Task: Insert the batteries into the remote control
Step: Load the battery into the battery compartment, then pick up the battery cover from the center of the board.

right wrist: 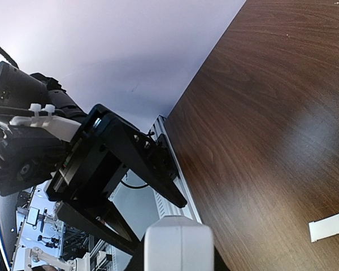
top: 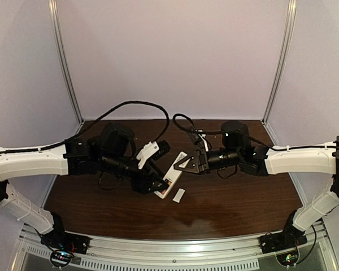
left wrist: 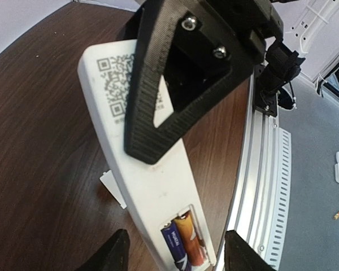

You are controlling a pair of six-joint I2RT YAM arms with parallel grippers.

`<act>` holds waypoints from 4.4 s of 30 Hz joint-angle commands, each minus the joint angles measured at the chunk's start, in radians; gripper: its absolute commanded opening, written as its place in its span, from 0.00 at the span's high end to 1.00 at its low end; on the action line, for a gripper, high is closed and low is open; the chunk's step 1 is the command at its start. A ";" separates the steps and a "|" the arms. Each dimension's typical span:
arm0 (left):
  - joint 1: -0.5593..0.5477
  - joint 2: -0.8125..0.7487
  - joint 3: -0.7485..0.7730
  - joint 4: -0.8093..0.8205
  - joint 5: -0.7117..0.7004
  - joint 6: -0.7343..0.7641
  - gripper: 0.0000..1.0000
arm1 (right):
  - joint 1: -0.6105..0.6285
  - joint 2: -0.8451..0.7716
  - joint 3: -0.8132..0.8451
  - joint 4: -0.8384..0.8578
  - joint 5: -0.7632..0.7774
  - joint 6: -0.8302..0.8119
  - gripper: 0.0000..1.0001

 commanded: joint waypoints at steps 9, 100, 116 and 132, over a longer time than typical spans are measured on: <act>0.043 0.014 0.022 0.020 0.061 0.005 0.49 | -0.005 -0.047 0.022 0.016 0.005 -0.007 1.00; -0.112 0.693 0.286 -0.139 -0.416 -0.164 0.64 | -0.439 -0.270 -0.187 -0.229 0.057 -0.123 1.00; -0.116 0.706 0.289 -0.180 -0.387 -0.125 0.72 | -0.439 -0.256 -0.190 -0.208 0.040 -0.103 1.00; -0.087 0.535 0.232 -0.177 -0.436 -0.105 0.84 | -0.441 -0.229 -0.252 -0.092 0.014 -0.040 1.00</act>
